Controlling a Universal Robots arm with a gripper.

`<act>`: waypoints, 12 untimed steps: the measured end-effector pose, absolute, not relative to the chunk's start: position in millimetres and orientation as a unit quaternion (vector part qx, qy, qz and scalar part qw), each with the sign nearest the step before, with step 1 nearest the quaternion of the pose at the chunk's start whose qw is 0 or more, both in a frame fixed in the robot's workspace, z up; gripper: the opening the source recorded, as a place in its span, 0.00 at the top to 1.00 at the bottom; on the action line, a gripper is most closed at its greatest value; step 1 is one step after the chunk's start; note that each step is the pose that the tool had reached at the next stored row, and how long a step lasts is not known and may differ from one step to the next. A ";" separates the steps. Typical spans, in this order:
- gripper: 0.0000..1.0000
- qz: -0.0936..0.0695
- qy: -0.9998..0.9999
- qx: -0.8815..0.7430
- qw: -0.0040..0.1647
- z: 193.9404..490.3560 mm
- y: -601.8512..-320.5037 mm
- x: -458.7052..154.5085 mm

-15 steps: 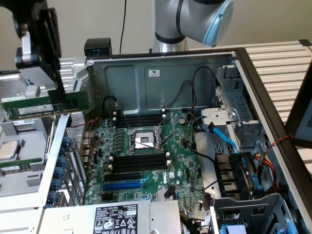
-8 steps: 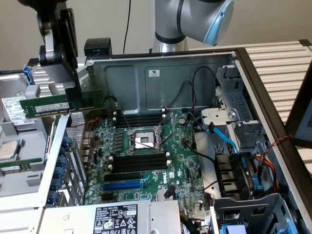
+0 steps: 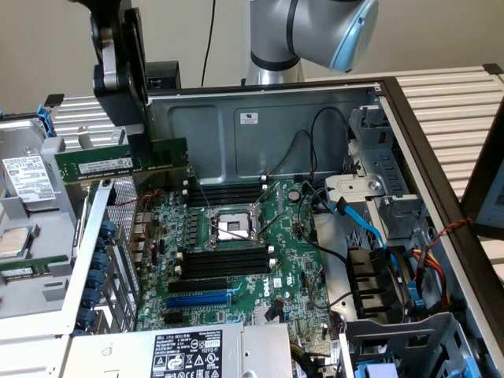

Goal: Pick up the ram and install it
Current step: 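Pick up the ram and move it above insertion slot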

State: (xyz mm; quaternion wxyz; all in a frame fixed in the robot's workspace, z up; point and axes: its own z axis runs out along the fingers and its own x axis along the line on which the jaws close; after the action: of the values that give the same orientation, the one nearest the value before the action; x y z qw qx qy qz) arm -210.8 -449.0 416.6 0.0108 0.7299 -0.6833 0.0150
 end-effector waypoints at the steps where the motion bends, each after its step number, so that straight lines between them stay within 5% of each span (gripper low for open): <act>1: 0.88 0.015 -0.683 0.730 0.011 416.7 -445.8 -209.6; 12: 0.88 0.015 -0.683 0.730 0.011 415.7 -416.0 -183.6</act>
State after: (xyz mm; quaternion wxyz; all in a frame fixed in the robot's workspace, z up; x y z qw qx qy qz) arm -183.6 -416.0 415.7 0.0107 0.7299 -0.6833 0.0150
